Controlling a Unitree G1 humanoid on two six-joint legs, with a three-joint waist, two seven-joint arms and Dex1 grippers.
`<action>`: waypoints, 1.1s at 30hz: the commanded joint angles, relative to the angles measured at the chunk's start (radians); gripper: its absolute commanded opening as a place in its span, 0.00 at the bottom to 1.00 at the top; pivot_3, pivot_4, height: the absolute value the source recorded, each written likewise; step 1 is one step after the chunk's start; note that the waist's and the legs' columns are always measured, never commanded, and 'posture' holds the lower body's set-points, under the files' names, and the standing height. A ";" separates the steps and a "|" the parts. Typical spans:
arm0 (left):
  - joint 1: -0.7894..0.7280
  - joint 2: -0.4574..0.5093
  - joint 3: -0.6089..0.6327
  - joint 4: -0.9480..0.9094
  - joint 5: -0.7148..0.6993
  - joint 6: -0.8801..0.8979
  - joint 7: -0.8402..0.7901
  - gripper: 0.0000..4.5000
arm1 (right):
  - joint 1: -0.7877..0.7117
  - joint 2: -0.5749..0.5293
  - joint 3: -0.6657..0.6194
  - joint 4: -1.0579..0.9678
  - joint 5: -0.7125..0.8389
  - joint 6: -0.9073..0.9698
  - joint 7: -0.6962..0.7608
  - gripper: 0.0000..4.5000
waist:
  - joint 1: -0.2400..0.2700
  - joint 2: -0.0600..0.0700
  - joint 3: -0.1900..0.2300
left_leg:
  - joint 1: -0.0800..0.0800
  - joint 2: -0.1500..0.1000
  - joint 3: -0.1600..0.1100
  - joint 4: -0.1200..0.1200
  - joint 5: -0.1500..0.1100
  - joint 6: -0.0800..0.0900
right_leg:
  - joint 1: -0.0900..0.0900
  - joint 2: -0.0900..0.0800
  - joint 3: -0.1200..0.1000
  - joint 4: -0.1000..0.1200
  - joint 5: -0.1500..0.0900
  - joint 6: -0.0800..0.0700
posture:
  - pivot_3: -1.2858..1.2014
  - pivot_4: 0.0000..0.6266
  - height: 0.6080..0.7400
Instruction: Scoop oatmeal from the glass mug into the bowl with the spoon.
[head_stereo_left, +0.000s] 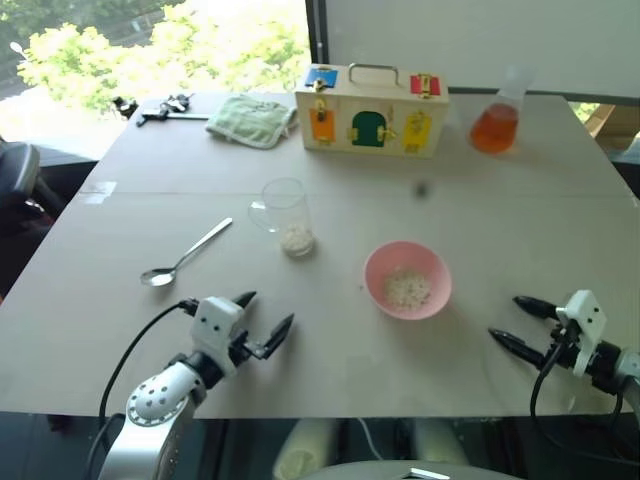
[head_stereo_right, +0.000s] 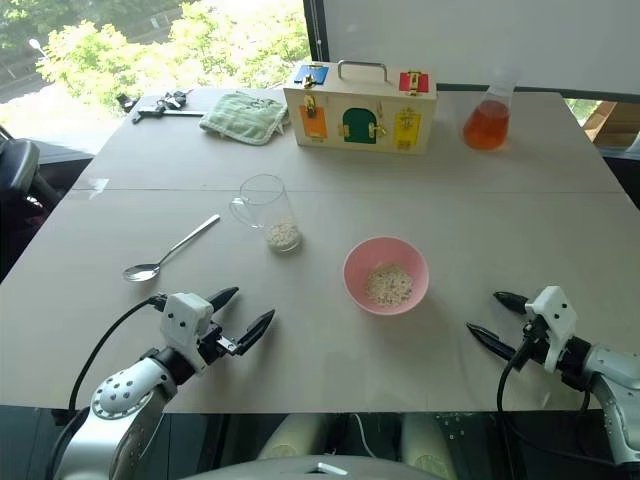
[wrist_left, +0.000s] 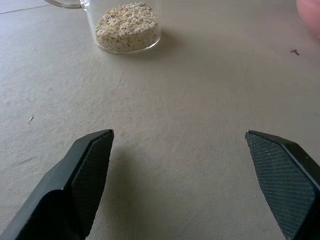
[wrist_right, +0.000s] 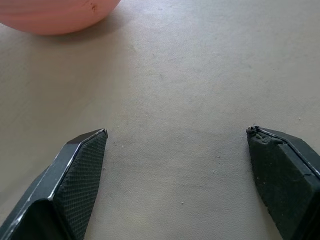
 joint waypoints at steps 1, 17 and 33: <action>-0.001 -0.004 0.009 -0.001 0.000 -0.025 0.001 1.00 | 0.030 -0.012 -0.007 0.028 -0.011 0.005 0.007 1.00 | 0.000 0.000 0.000 | 0.000 0.000 0.000 0.000 0.000 0.000 | 0.000 0.000 0.000 0.000 0.000 0.000 | 0.52 0.24 1.00; 0.038 -0.036 0.002 0.012 0.038 -0.061 0.045 1.00 | 0.022 -0.049 -0.008 0.095 -0.025 -0.057 0.034 1.00 | 0.001 0.002 0.000 | 0.000 0.000 0.000 0.000 0.000 0.000 | 0.000 0.000 0.000 0.000 0.000 0.000 | 0.52 0.24 1.00; -0.023 0.020 0.105 0.002 -0.005 -0.019 0.045 1.00 | 0.092 -0.070 -0.077 -0.103 0.088 0.053 0.003 1.00 | 0.002 0.003 0.001 | 0.000 0.000 0.000 0.000 0.000 0.000 | 0.000 0.000 0.000 0.000 0.000 0.000 | 0.52 0.24 1.00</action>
